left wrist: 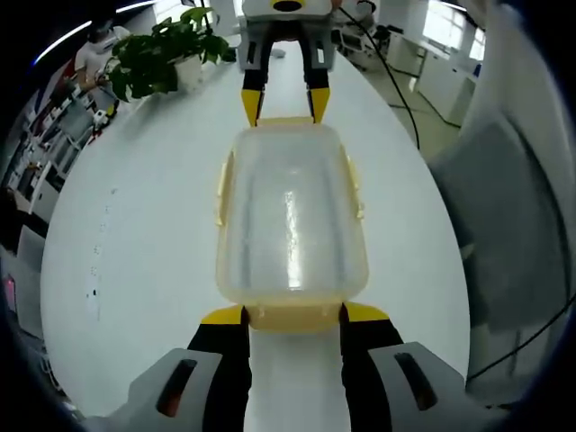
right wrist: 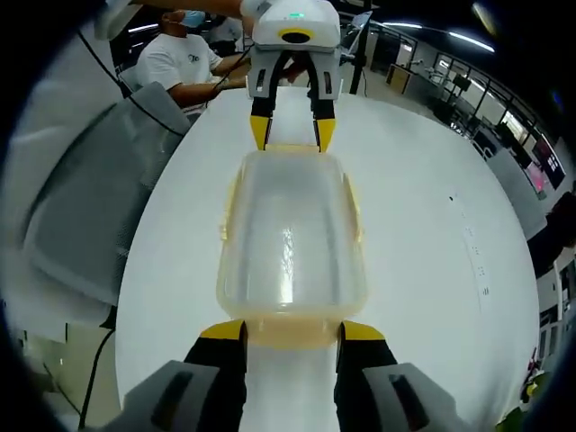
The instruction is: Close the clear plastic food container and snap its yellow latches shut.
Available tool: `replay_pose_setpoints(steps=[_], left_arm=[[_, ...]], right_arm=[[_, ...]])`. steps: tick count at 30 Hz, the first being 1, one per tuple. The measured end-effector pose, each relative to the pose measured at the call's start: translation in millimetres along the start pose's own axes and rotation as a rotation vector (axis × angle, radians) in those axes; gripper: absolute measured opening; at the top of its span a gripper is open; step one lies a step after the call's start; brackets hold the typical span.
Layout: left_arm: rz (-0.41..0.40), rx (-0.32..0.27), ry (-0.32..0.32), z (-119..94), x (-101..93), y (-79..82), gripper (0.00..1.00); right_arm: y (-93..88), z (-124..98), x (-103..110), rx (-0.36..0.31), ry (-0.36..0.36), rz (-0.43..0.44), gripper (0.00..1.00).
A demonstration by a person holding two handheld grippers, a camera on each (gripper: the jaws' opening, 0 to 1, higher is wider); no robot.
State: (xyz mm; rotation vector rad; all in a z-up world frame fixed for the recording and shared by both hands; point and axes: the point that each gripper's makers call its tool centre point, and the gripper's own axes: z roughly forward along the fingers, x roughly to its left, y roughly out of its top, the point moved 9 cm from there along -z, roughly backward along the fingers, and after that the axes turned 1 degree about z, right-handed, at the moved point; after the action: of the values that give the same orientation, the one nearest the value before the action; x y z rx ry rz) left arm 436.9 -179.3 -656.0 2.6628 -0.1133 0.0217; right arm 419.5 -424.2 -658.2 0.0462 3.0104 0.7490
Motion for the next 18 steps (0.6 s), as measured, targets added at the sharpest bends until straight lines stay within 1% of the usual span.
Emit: replay_pose_setpoints(steps=[4, 13, 18], left_arm=[[0.002, 0.001, 0.001, 1.1, -0.2, 1.3, 0.36], [0.000, 0.012, 0.000, 1.0, 1.7, -2.8, 0.36], [-0.001, 0.009, 0.003, 0.6, 1.9, -4.4, 0.36]], right_arm=[[-0.8, -0.1, -0.3, -0.003, 0.000, 0.002, 0.36], [2.5, 4.5, -3.1, 0.000, 0.005, -0.001, 0.36], [2.9, 4.6, -4.5, -0.003, 0.009, 0.001, 0.36]])
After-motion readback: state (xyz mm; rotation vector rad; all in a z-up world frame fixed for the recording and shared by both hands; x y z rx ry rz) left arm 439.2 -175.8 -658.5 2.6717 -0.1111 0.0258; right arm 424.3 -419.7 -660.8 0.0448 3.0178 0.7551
